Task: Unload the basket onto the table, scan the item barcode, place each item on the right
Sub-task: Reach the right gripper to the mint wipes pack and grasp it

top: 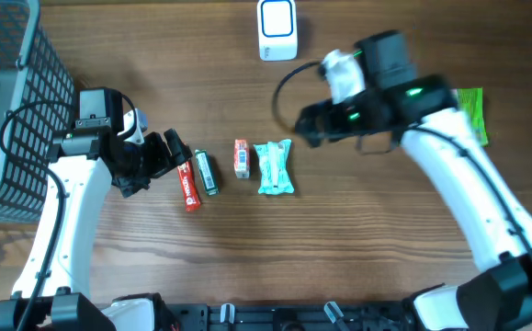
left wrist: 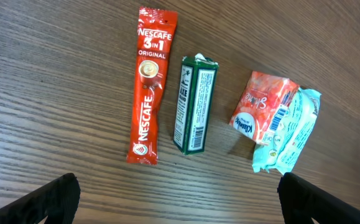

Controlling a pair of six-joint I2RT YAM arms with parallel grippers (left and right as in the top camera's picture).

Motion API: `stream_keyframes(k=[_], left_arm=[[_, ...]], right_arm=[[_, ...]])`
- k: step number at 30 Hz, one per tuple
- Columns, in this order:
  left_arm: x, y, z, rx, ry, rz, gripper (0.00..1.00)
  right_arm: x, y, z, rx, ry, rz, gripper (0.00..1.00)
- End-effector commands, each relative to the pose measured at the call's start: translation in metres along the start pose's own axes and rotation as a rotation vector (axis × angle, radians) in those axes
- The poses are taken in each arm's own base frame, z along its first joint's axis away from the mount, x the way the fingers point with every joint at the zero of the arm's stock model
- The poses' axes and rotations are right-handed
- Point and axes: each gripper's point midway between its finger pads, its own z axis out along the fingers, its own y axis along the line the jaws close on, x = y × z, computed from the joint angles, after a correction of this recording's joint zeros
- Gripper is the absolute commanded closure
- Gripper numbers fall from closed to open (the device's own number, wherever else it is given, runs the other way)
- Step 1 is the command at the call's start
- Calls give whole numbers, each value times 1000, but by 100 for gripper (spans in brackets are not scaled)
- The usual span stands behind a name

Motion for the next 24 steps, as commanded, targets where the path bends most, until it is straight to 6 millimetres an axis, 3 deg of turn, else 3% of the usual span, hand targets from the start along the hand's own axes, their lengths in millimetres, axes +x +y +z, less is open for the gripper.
stream_keyframes(k=[1, 2, 3, 4, 5, 10, 14, 19, 20, 21, 24], left_arm=[[2, -2, -1, 10, -2, 6, 0], [2, -2, -1, 11, -2, 6, 0], [2, -2, -1, 11, -2, 6, 0], [2, -2, -1, 11, -2, 6, 0], [2, -2, -1, 11, -2, 6, 0], [2, -2, -1, 11, -2, 6, 0], [2, -2, -1, 11, -2, 6, 0], [2, -2, -1, 10, -2, 6, 0], [2, -2, -1, 11, -2, 6, 0], [2, -2, -1, 11, -2, 6, 0], [2, -2, -1, 11, -2, 6, 0]], right_arm=[[33, 12, 44, 24, 68, 146, 13], [43, 5, 55, 63, 72, 194, 34], [54, -2, 63, 91, 79, 233, 48], [63, -5, 69, 95, 92, 247, 58], [75, -8, 78, 85, 103, 260, 62], [84, 0, 106, -40, 29, 357, 52], [84, 0, 120, -48, -3, 416, 51], [108, 0, 152, -12, 82, 528, 52], [112, -1, 157, -7, 96, 531, 77], [110, -2, 155, -11, 89, 518, 95], [89, -12, 129, -12, 19, 365, 96]])
